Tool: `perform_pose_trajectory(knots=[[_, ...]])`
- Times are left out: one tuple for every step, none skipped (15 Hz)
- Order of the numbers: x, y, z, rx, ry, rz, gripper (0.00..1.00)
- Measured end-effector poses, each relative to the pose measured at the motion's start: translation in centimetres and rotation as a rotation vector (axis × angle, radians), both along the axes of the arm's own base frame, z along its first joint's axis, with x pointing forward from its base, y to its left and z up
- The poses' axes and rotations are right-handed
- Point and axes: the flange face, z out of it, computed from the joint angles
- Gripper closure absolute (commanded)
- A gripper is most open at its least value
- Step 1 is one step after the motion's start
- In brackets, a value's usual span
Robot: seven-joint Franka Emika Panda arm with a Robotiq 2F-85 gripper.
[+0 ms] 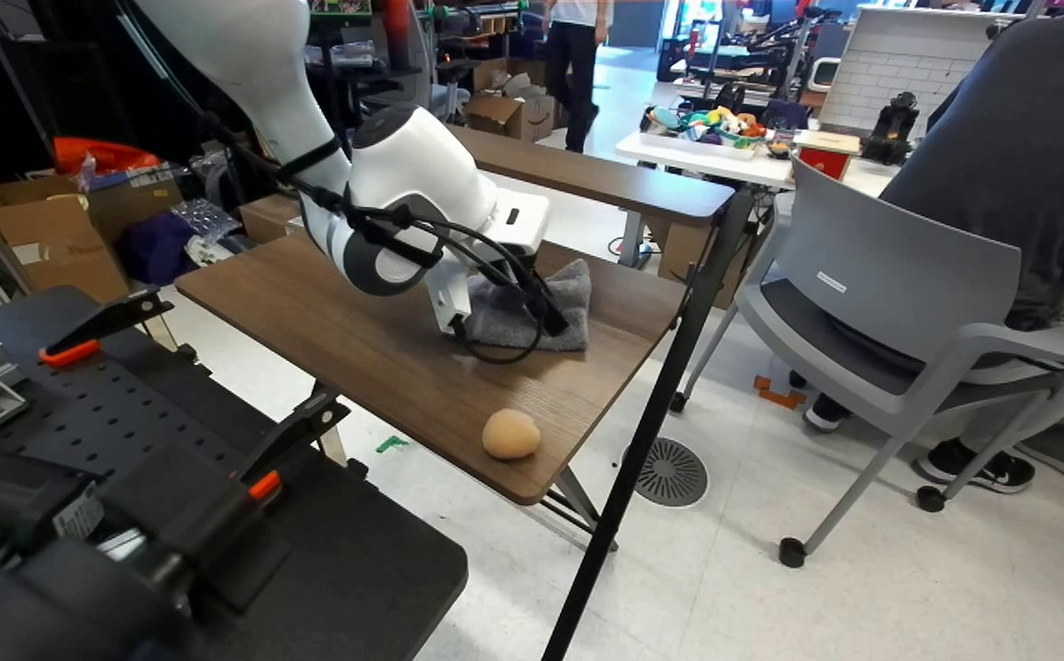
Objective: Wipe the table with the towel then move the plush toy
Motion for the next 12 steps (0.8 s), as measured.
perform_pose_trajectory(knots=[[0.8,2.2,0.2,0.038,-0.019,0.015,0.00],[1.5,4.4,0.4,0.077,-0.037,0.031,0.00],[2.2,6.6,0.6,0.112,-0.053,0.048,0.00],[2.7,8.6,0.8,0.146,-0.068,0.063,0.00],[3.2,10.3,1.0,0.174,-0.081,0.073,0.00],[3.6,11.7,1.0,0.199,-0.091,0.082,0.00],[3.9,12.9,1.1,0.218,-0.101,0.090,0.00],[4.3,13.9,1.2,0.234,-0.110,0.098,0.00],[4.6,14.7,1.2,0.247,-0.114,0.104,0.00],[4.9,15.4,1.3,0.261,-0.110,0.109,0.00],[5.3,16.1,1.4,0.278,-0.096,0.114,0.00],[5.6,16.8,1.5,0.299,-0.077,0.120,0.00]])
